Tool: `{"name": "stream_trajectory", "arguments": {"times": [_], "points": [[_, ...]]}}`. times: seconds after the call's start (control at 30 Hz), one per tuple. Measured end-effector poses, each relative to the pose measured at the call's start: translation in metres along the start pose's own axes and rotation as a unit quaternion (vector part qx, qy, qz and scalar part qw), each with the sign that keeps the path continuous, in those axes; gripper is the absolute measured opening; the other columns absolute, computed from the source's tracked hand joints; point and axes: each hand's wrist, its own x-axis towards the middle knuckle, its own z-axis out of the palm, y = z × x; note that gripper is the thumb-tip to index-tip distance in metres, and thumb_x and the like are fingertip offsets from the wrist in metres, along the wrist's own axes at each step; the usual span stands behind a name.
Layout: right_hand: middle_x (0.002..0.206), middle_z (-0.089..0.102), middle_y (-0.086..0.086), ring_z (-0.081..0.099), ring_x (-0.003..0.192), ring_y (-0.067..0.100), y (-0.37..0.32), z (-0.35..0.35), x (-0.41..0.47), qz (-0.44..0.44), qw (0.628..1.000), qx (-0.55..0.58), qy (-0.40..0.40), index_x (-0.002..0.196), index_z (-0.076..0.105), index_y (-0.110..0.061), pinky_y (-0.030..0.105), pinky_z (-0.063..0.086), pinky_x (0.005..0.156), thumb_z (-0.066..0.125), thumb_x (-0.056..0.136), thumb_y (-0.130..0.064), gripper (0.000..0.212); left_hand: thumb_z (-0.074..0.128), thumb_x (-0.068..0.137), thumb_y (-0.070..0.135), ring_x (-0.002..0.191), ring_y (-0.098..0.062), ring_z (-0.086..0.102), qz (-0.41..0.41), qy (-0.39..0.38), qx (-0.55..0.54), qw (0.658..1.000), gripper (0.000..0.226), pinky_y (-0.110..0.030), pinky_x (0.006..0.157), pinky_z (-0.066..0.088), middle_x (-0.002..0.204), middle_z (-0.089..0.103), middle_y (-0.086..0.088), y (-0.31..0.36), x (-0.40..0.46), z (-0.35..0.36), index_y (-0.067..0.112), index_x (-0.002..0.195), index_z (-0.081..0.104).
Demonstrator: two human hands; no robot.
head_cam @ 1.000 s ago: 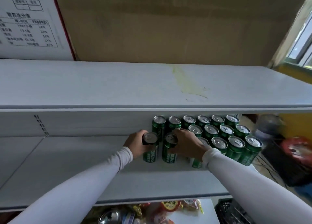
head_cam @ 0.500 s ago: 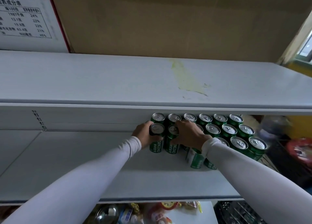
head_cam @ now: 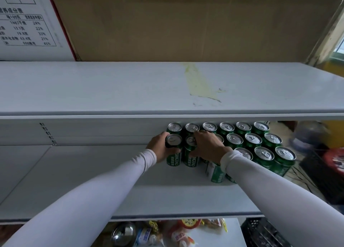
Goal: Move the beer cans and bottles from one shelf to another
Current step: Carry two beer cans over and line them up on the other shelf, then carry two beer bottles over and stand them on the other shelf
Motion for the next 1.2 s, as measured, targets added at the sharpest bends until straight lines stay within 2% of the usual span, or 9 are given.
{"name": "stream_trajectory", "arguments": {"times": [0.2,0.37,0.5,0.67,0.77,0.83,0.97,1.07,1.2], "points": [[0.108,0.062,0.012,0.061,0.094,0.032,0.003,-0.005,-0.005,-0.005,1.0,0.029,-0.006,0.109,0.055,-0.005,0.03,0.036,0.066,0.082,0.071,-0.039,0.058,0.082,0.07,0.035,0.11,-0.029,0.058,-0.006,-0.015,0.038,0.999,0.072,-0.039,0.094,0.047,0.122,0.059,-0.012,0.0,-0.017,-0.013,0.007,0.126,0.046],[0.11,0.066,0.011,0.062,0.099,0.032,0.012,-0.01,-0.016,-0.024,0.998,0.059,0.027,0.116,0.059,-0.008,0.029,0.038,0.068,0.082,0.072,-0.039,0.057,0.079,0.075,0.035,0.113,-0.025,0.058,-0.024,-0.039,0.08,0.996,0.074,-0.032,0.097,0.045,0.13,0.056,-0.012,-0.013,-0.039,-0.02,0.006,0.134,0.045],[0.106,0.068,0.011,0.063,0.093,0.03,0.011,-0.011,-0.029,-0.038,0.996,0.068,0.051,0.117,0.06,-0.013,0.03,0.039,0.069,0.081,0.073,-0.04,0.056,0.077,0.077,0.036,0.114,-0.026,0.058,-0.037,-0.052,0.103,0.993,0.068,-0.033,0.098,0.045,0.127,0.059,-0.013,-0.027,-0.062,-0.025,0.006,0.13,0.049],[0.114,0.067,0.011,0.063,0.102,0.032,-0.023,-0.016,-0.046,-0.042,0.997,0.054,0.037,0.121,0.061,-0.011,0.033,0.048,0.077,0.078,0.075,-0.044,0.059,0.075,0.078,0.041,0.111,-0.025,0.058,-0.03,-0.058,0.113,0.991,0.06,-0.034,0.097,0.046,0.123,0.06,-0.011,-0.045,-0.092,-0.048,0.007,0.123,0.054],[0.113,0.066,0.006,0.062,0.104,0.029,-0.07,-0.017,-0.056,-0.066,0.997,0.027,0.002,0.118,0.062,-0.018,0.028,0.043,0.078,0.076,0.076,-0.045,0.051,0.07,0.082,0.042,0.12,-0.023,0.054,-0.018,-0.06,0.123,0.99,0.059,-0.03,0.101,0.042,0.131,0.056,-0.006,-0.059,-0.117,-0.077,0.011,0.129,0.052],[0.119,0.063,0.006,0.058,0.111,0.028,-0.112,-0.014,-0.057,-0.074,0.997,-0.01,-0.027,0.12,0.058,-0.018,0.028,0.04,0.081,0.073,0.078,-0.051,0.055,0.067,0.085,0.043,0.125,-0.021,0.05,-0.017,-0.051,0.133,0.99,0.063,-0.027,0.103,0.039,0.137,0.051,-0.004,-0.073,-0.14,-0.104,0.013,0.136,0.047],[0.147,0.047,0.004,0.043,0.134,0.023,-0.21,0.004,-0.054,-0.112,0.992,-0.008,-0.064,0.143,0.045,-0.017,0.027,0.033,0.107,0.069,0.083,-0.055,0.075,0.067,0.083,0.046,0.124,-0.018,0.051,-0.026,-0.013,0.132,0.991,0.067,-0.024,0.102,0.038,0.138,0.052,-0.003,-0.119,-0.193,-0.172,0.014,0.138,0.046],[0.151,0.042,0.003,0.042,0.135,0.023,-0.308,0.025,-0.053,-0.165,0.983,-0.019,-0.082,0.147,0.04,-0.018,0.028,0.034,0.108,0.066,0.085,-0.057,0.078,0.067,0.083,0.046,0.122,-0.021,0.052,-0.051,0.011,0.16,0.986,0.065,-0.027,0.1,0.041,0.136,0.054,-0.004,-0.173,-0.251,-0.236,0.013,0.136,0.048],[0.147,0.048,0.004,0.047,0.131,0.022,-0.429,0.053,-0.051,-0.233,0.969,-0.003,-0.077,0.144,0.045,-0.015,0.03,0.038,0.108,0.067,0.085,-0.055,0.075,0.068,0.081,0.05,0.121,-0.02,0.053,-0.104,0.039,0.163,0.98,0.068,-0.03,0.101,0.043,0.136,0.054,-0.005,-0.246,-0.322,-0.302,0.013,0.135,0.048]]}}
